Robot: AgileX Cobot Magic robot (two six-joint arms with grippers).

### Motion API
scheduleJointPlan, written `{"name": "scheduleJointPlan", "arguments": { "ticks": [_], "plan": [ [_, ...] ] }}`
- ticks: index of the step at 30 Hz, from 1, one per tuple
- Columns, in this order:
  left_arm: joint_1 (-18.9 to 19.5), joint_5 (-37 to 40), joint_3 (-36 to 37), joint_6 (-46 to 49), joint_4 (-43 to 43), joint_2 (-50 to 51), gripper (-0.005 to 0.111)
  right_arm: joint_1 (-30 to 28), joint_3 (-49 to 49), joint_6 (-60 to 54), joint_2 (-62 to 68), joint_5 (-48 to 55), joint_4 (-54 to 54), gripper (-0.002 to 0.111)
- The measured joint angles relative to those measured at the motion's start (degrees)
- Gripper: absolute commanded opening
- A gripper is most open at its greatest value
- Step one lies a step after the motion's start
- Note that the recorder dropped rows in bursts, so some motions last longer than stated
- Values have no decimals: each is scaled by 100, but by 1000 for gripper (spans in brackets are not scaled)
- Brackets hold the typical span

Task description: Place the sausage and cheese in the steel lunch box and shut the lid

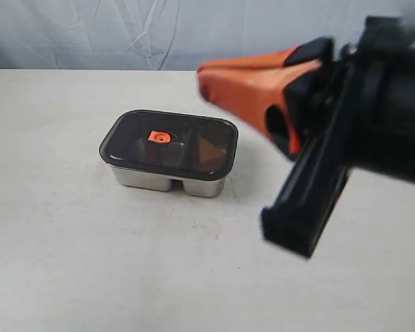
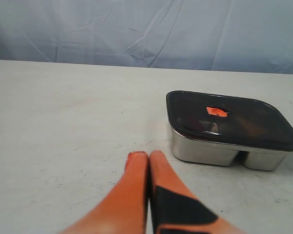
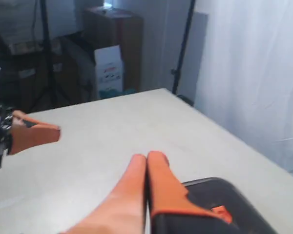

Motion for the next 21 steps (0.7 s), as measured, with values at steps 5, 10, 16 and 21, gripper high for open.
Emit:
{"name": "scheduleJointPlan", "arguments": {
  "ticks": [5,10,16,21],
  "plan": [
    [0,0,0,0,0,0,0,-1445,0,-10,-1348,50,9,0],
    [0,0,0,0,0,0,0,-2607,406,68,-2693,1362,571,0],
    [0,0,0,0,0,0,0,-4673,2479,83,-4759,1549,1001,0],
    [0,12,0,0,0,0,0,-5891,3651,83,-4884,1067,1709,0]
  ]
}}
